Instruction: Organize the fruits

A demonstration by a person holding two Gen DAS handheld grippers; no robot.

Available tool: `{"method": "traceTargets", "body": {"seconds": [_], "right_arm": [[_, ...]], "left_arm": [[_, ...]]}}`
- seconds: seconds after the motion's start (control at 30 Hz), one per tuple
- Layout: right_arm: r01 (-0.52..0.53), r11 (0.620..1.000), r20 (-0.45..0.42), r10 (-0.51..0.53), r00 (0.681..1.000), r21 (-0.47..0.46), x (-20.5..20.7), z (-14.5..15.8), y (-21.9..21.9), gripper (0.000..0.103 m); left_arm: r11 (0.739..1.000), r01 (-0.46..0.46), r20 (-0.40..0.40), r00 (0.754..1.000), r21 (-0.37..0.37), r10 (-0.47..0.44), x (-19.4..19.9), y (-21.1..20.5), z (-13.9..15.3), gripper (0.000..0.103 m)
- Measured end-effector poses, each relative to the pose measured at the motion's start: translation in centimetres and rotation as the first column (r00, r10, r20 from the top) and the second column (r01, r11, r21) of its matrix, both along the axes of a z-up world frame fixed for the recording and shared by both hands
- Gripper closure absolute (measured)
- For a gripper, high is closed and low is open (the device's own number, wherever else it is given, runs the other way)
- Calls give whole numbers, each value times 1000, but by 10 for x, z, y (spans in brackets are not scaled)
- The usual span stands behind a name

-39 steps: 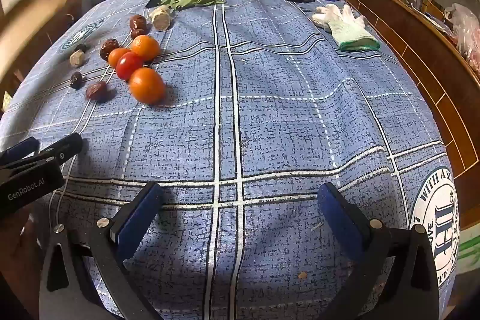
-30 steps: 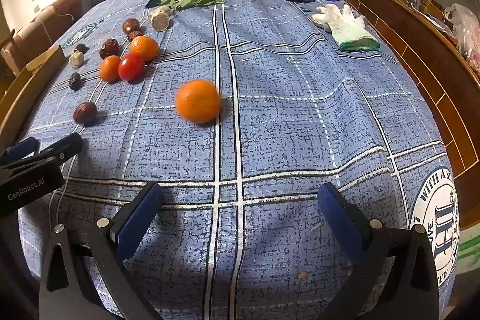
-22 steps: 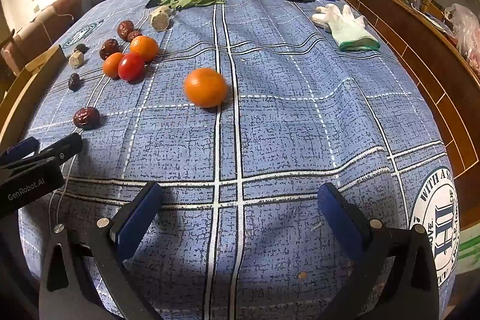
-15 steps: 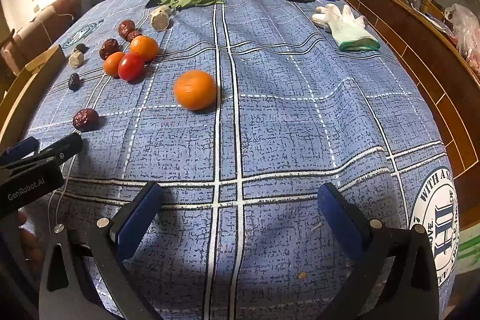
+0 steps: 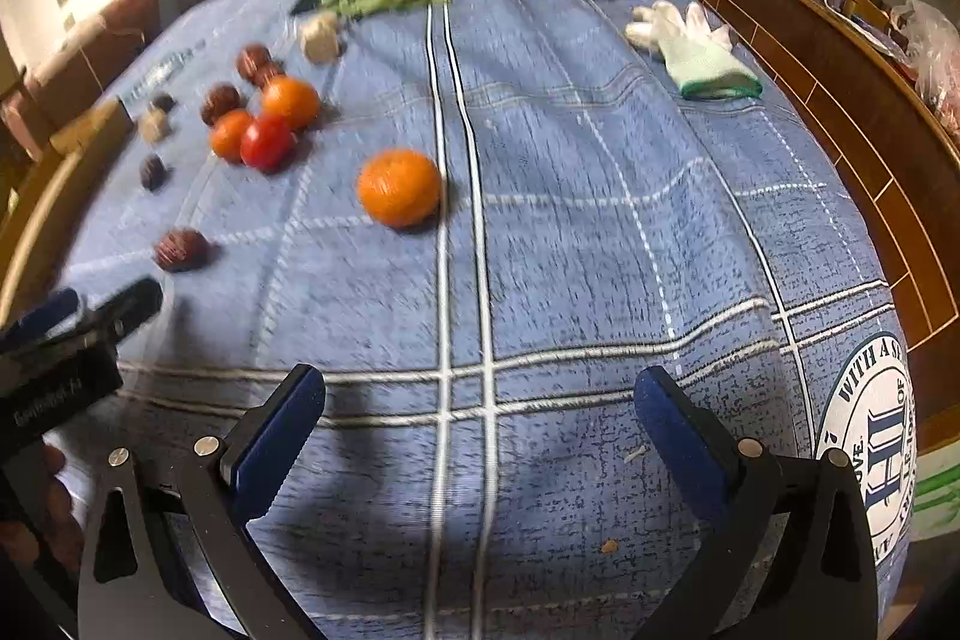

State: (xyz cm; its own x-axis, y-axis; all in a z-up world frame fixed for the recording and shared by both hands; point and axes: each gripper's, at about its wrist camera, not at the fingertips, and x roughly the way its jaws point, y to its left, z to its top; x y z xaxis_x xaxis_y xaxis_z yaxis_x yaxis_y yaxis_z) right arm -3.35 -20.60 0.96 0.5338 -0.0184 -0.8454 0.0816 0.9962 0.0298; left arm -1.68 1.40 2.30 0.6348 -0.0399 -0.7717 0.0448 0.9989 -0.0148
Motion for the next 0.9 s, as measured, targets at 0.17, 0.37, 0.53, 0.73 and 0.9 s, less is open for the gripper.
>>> {"method": "traceTargets", "body": {"seconds": [0.17,0.37,0.53,0.73,0.9], "right_arm": [[-23,999,125,26,992,-26,-9,33,15,0],[-62,997,273,74,959,-51,-18,70,34,0],[-94,993,306,111,945,-71,-24,83,49,0],[-86,993,309,106,945,-80,-26,87,54,0],[-51,994,321,80,944,-100,-32,91,58,0]], "left_arm": [[1000,-11,73,997,-7,11,-7,20,22,0],[998,-40,120,992,-54,47,-9,39,39,0],[997,-37,152,987,-68,47,-14,45,47,0],[997,-22,175,984,-67,33,-16,50,51,0],[998,11,201,980,-60,1,-16,51,56,0]]}}
